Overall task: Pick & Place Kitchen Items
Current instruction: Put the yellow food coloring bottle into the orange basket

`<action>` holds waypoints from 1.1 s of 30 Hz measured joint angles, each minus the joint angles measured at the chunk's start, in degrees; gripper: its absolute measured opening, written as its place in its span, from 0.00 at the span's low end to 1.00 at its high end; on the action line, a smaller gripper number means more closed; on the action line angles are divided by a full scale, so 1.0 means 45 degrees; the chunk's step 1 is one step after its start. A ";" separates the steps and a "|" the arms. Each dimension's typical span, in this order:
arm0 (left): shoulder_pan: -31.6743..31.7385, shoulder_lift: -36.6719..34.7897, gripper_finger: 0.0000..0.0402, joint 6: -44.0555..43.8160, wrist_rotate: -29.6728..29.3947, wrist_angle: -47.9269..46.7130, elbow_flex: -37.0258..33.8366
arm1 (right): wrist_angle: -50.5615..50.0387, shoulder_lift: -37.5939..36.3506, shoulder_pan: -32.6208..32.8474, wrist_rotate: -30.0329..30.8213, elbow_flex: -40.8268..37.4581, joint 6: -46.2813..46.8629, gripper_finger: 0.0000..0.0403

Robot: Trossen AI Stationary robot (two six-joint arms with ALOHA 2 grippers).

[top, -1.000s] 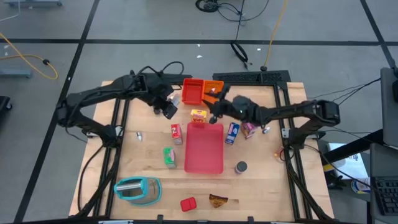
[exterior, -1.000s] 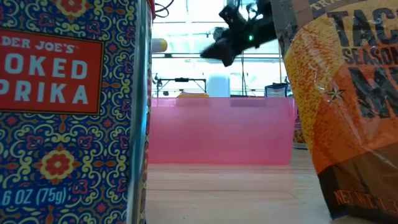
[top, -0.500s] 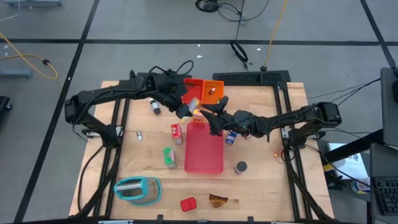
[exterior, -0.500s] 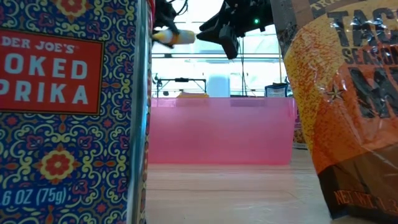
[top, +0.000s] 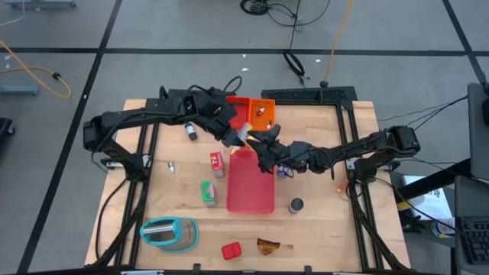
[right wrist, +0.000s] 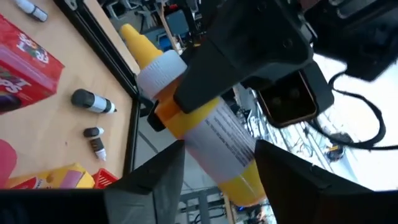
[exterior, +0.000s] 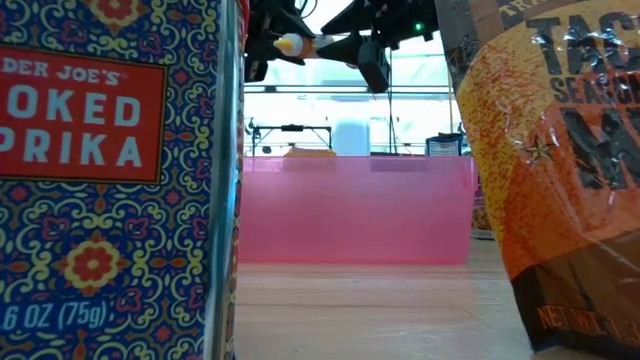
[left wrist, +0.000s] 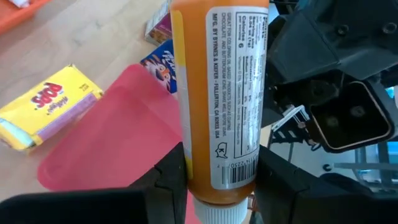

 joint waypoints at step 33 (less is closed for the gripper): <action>-0.0761 0.0299 0.33 -0.1269 0.0917 0.0718 0.0000 | 0.0993 0.0539 -0.0344 -0.0732 -0.0024 -0.2039 0.30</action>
